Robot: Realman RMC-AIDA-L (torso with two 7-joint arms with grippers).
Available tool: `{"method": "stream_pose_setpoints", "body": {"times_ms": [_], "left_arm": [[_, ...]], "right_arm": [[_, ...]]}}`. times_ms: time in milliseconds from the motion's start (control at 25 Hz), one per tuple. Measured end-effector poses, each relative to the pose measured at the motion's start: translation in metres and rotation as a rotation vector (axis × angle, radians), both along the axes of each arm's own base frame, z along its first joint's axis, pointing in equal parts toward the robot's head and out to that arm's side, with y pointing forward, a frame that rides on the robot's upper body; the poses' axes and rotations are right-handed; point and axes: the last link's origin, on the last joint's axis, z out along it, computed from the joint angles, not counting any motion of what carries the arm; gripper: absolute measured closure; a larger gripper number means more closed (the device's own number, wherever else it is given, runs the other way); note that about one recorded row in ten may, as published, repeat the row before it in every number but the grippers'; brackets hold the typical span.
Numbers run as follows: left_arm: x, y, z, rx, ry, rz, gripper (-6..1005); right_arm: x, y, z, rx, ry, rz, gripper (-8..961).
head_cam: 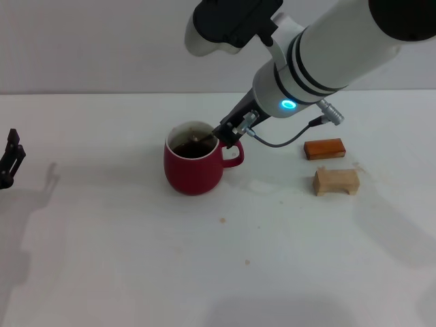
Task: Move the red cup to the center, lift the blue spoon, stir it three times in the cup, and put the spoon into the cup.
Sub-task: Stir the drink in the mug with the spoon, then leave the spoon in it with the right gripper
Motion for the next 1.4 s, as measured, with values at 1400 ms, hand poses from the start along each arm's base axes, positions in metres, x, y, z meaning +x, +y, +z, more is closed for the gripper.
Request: {"method": "stream_pose_setpoints", "body": {"times_ms": [1400], "left_arm": [[0.003,0.001,-0.003,-0.018,0.0,-0.021,144]], "right_arm": [[-0.007,-0.005,-0.003,0.005,0.01,0.032,796]]}}
